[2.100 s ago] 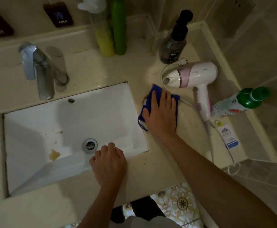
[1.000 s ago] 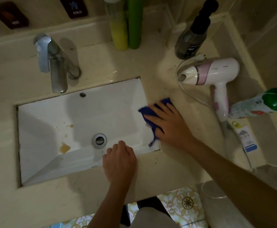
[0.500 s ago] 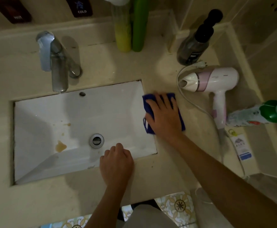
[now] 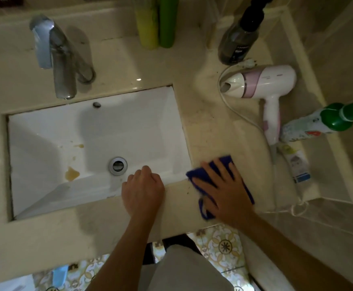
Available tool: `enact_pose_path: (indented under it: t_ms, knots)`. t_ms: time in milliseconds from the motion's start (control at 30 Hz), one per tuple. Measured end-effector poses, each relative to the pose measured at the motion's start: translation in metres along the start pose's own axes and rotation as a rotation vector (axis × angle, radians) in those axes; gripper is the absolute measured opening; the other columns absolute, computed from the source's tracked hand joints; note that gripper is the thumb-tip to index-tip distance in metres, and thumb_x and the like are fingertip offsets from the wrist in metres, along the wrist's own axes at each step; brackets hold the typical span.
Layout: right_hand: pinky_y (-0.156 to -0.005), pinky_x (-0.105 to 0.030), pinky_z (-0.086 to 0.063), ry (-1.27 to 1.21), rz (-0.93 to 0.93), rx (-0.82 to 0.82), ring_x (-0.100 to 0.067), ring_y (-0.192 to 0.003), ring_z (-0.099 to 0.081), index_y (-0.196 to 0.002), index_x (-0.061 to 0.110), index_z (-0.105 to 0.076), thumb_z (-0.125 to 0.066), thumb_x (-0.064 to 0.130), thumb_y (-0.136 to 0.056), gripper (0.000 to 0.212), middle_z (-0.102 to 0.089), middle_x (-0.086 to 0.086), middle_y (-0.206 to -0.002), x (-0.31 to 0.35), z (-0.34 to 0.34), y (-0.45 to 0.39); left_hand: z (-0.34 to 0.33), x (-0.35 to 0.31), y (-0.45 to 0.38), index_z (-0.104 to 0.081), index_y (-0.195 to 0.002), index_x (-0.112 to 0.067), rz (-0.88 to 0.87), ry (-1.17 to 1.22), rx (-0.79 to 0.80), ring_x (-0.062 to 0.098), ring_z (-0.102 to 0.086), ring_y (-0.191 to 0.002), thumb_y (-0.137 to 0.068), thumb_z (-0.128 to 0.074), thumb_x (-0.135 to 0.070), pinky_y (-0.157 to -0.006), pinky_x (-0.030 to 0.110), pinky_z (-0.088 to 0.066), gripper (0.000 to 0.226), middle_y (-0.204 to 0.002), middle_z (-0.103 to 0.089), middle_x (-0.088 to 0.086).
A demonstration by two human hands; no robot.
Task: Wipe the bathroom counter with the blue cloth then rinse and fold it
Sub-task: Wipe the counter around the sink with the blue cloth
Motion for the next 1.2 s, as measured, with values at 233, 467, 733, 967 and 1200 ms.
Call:
enact_pose_path:
  t_ms: [233,467,733,967,1200]
  knots:
    - [-0.116,-0.058,-0.029,0.093,0.138,0.026,-0.036,-0.141,-0.045,-0.143,0.036,-0.048,-0.050,0.042,-0.094,0.049,-0.048,-0.005,-0.154,-0.012,-0.001,0.022,0.000,0.001,0.001,-0.051,-0.070,-0.012,0.005,0.001,-0.008,0.027,-0.049,-0.057,-0.088,-0.041,-0.023,-0.058,0.036,-0.039,0.023,-0.060,-0.050,0.003]
    - [-0.118,-0.060,-0.023,0.045,-0.295,-0.134,-0.036,-0.145,-0.037,-0.147,0.030,-0.047,-0.045,0.039,-0.097,0.051,-0.040,-0.006,-0.159,0.044,0.003,-0.017,0.002,0.009,0.002,-0.055,-0.120,-0.017,-0.075,0.129,0.013,0.030,-0.064,-0.075,-0.093,-0.045,-0.021,-0.075,0.045,-0.053,0.030,-0.086,-0.070,0.006]
    - [-0.116,-0.062,-0.026,0.087,-0.147,-0.096,-0.037,-0.142,-0.043,-0.146,0.031,-0.048,-0.047,0.040,-0.096,0.051,-0.048,-0.007,-0.154,-0.024,0.004,0.020,0.028,0.080,0.026,-0.065,-0.101,-0.012,-0.129,-0.035,-0.104,0.036,-0.059,-0.097,-0.093,-0.050,-0.023,-0.090,0.047,-0.036,0.021,-0.097,-0.066,0.012]
    - [-0.116,-0.064,-0.022,0.092,-0.679,-0.120,-0.037,-0.146,-0.033,-0.149,0.025,-0.045,-0.038,0.040,-0.095,0.057,-0.039,-0.009,-0.159,-0.023,0.007,0.045,0.053,0.165,0.041,-0.067,-0.109,-0.015,-0.037,-0.061,-0.210,0.038,-0.048,-0.114,-0.089,-0.051,-0.028,-0.097,0.051,-0.033,0.028,-0.116,-0.059,0.014]
    - [-0.117,-0.063,-0.022,-0.054,-0.135,-0.076,-0.033,-0.148,-0.034,-0.147,0.035,-0.048,-0.052,0.037,-0.091,0.056,-0.042,-0.001,-0.159,0.225,-0.034,-0.019,0.065,0.184,0.032,-0.066,-0.087,-0.013,-0.096,-0.100,-0.230,0.035,-0.050,-0.086,-0.086,-0.052,-0.029,-0.078,0.044,-0.035,0.022,-0.087,-0.054,0.013]
Point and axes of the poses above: each hand's wrist, its own y-axis away from the middle knuckle, its own z-axis out of the back of the hand, x = y × z, the point moved 7 cm from there along -y, towards the middle knuckle
